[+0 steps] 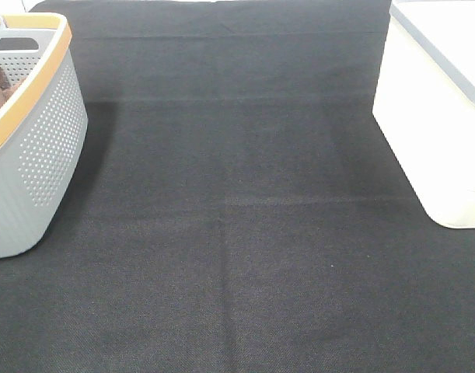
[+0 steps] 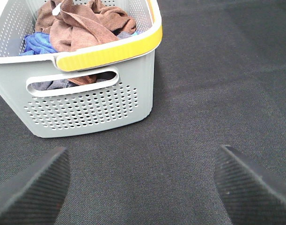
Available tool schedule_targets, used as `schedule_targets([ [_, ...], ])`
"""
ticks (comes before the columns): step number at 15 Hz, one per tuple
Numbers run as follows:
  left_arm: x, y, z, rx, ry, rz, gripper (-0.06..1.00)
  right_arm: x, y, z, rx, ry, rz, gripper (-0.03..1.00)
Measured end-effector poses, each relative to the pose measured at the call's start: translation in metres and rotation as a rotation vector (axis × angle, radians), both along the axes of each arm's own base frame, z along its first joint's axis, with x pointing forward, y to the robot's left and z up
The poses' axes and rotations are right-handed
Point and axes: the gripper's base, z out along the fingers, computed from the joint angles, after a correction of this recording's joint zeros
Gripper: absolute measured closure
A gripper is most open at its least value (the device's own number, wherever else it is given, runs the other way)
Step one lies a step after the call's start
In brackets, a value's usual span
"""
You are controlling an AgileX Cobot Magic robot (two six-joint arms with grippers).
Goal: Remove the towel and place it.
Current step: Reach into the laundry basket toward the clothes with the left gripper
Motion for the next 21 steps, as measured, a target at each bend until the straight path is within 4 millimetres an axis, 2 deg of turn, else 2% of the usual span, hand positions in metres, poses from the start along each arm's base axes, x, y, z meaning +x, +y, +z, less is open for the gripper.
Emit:
schedule_targets([
  [21,0.0,0.0,0.0,0.0,0.0,0.0,0.14,0.0,0.0,0.0,0.0,0.0,0.0,0.26],
])
